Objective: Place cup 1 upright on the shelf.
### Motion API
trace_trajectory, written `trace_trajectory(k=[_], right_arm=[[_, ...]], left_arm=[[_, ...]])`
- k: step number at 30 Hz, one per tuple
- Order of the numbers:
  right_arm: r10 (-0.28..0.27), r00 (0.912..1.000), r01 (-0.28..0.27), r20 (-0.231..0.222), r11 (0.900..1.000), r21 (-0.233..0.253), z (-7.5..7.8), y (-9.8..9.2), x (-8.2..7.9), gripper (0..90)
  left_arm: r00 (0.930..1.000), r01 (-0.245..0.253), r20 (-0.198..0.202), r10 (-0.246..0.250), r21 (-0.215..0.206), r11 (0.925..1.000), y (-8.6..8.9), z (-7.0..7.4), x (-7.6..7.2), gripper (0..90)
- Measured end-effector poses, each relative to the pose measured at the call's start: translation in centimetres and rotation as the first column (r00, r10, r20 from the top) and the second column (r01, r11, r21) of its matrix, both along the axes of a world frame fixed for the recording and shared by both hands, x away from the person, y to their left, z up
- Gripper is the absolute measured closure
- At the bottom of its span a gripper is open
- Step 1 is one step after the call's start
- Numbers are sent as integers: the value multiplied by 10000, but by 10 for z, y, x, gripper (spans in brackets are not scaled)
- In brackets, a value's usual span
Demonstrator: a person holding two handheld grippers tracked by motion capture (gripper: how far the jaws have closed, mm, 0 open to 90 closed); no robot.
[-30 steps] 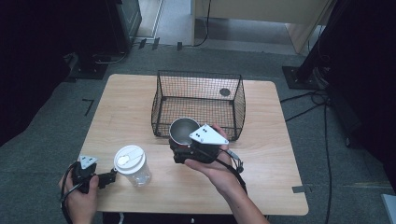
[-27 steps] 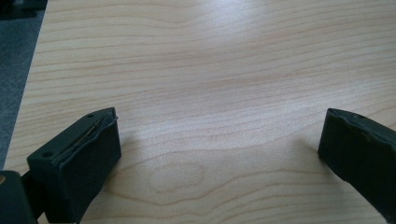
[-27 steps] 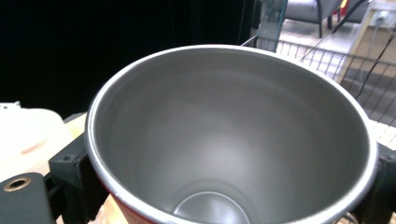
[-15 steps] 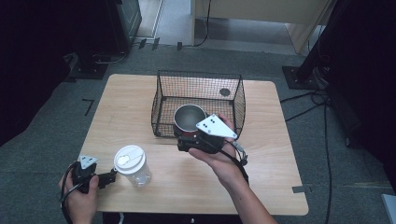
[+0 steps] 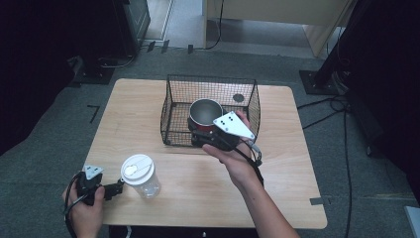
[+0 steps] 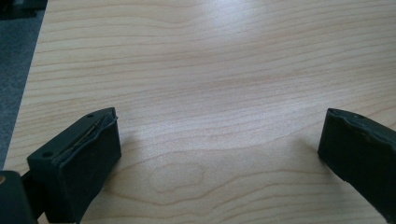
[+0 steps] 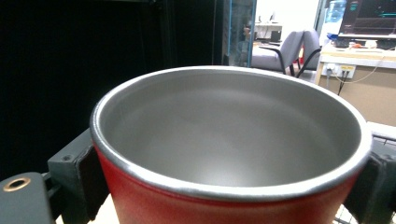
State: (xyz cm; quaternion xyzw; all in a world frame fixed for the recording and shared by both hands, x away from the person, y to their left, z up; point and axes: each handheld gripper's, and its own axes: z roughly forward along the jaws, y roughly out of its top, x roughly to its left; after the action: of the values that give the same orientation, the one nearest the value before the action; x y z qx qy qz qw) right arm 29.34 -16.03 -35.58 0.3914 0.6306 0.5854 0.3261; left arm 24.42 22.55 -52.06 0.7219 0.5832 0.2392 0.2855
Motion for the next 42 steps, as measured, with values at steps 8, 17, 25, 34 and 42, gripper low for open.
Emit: trace_trajectory(k=[8,17,25,34,42], right_arm=[[-819,9966,815,107,9960,380,-4,-8,24,68],[-1738,9848,1739,60,9846,-183,-14,-17,54,67],[-2342,9718,2331,-265,9717,-388,-28,-23,84,66],[-2997,9516,2975,-678,9539,-406,-39,-30,116,66],[-3137,9465,3097,-760,9489,-605,-53,-31,140,65]], left_arm=[[10000,-3,6,3,1,10000,0,0,0,0],[10000,0,-5,0,-2,10000,0,0,0,0],[10000,-1,20,1,3,10000,0,0,0,0],[10000,7,10,-7,17,10000,0,0,0,0],[10000,8,9,-8,16,10000,0,0,0,0]])
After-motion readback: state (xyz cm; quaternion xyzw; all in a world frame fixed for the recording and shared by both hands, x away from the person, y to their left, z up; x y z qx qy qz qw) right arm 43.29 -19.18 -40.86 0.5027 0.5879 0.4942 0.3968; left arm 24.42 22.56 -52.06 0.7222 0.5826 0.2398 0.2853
